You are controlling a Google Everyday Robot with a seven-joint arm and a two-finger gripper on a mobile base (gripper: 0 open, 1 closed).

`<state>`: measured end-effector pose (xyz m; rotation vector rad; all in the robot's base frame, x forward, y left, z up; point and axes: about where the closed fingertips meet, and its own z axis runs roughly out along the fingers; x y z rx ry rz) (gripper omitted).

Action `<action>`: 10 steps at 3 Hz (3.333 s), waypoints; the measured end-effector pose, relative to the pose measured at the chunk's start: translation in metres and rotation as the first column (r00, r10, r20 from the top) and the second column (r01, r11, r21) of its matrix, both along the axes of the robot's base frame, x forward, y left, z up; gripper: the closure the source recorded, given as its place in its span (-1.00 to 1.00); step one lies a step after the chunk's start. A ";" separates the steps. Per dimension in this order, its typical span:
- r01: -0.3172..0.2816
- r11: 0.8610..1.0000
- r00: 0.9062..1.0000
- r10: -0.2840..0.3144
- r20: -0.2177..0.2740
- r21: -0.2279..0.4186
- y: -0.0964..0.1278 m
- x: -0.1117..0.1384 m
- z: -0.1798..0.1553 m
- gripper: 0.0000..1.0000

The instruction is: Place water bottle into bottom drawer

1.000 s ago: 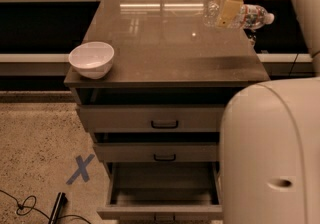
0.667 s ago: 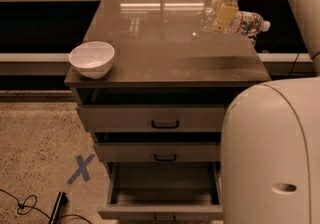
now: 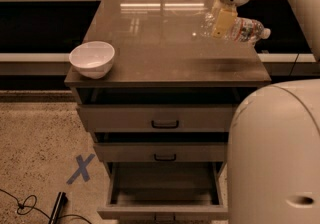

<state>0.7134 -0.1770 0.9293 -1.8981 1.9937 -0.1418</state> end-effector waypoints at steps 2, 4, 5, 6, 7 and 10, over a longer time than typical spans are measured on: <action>0.067 0.993 0.995 -0.074 0.064 0.096 0.058 -0.066 0.041 1.00; 0.068 0.995 0.995 -0.063 -0.074 0.070 0.076 -0.123 -0.025 1.00; 0.071 0.995 0.994 -0.064 -0.086 0.076 0.077 -0.123 -0.029 1.00; 0.059 0.992 0.994 -0.047 -0.101 0.115 0.077 -0.128 -0.056 1.00; 0.021 0.990 0.992 -0.002 -0.128 0.143 0.082 -0.134 -0.091 1.00; -0.035 0.985 0.995 0.051 -0.089 0.170 0.091 -0.150 -0.129 1.00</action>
Offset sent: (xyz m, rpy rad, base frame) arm -0.1691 0.1018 -0.0493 -0.0278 0.1060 -0.0955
